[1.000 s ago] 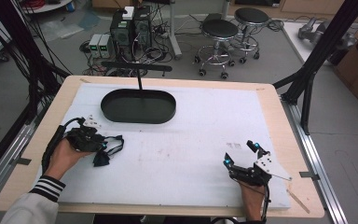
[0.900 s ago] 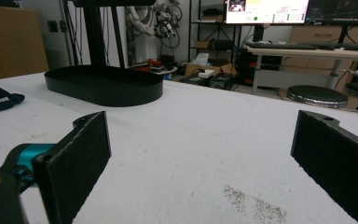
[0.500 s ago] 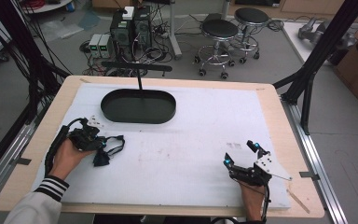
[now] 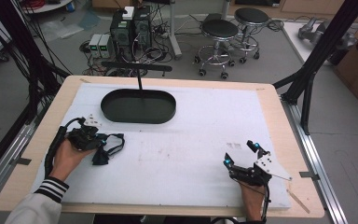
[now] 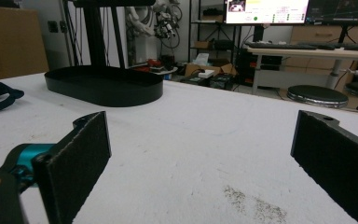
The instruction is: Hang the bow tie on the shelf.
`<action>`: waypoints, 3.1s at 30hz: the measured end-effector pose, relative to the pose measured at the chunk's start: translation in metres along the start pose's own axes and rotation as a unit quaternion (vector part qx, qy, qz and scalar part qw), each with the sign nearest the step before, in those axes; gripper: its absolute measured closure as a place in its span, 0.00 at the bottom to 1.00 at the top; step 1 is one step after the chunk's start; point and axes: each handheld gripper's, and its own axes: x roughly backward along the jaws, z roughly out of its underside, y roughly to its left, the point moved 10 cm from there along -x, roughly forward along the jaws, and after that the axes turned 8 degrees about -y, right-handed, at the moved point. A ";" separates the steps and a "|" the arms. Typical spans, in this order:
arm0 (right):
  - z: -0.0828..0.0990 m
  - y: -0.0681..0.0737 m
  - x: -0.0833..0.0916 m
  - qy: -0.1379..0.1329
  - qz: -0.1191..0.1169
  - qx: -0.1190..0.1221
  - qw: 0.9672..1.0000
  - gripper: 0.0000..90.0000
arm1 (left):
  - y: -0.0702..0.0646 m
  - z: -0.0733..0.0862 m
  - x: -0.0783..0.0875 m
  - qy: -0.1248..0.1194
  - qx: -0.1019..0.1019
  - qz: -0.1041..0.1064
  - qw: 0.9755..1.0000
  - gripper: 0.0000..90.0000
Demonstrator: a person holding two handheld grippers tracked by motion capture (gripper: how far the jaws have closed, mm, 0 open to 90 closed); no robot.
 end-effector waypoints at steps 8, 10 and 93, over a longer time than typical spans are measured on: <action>0.000 0.000 0.000 0.000 0.000 0.001 1.000 0.04 | 0.001 -0.008 0.005 -0.046 0.003 -0.006 0.999 0.94; 0.000 0.000 0.000 0.000 0.000 0.002 1.000 0.04 | 0.001 -0.012 0.008 -0.062 0.010 -0.007 0.998 0.94; 0.000 0.000 0.000 0.001 -0.003 -0.003 1.000 0.04 | 0.008 -0.196 -0.009 -0.315 0.094 -0.051 0.943 0.95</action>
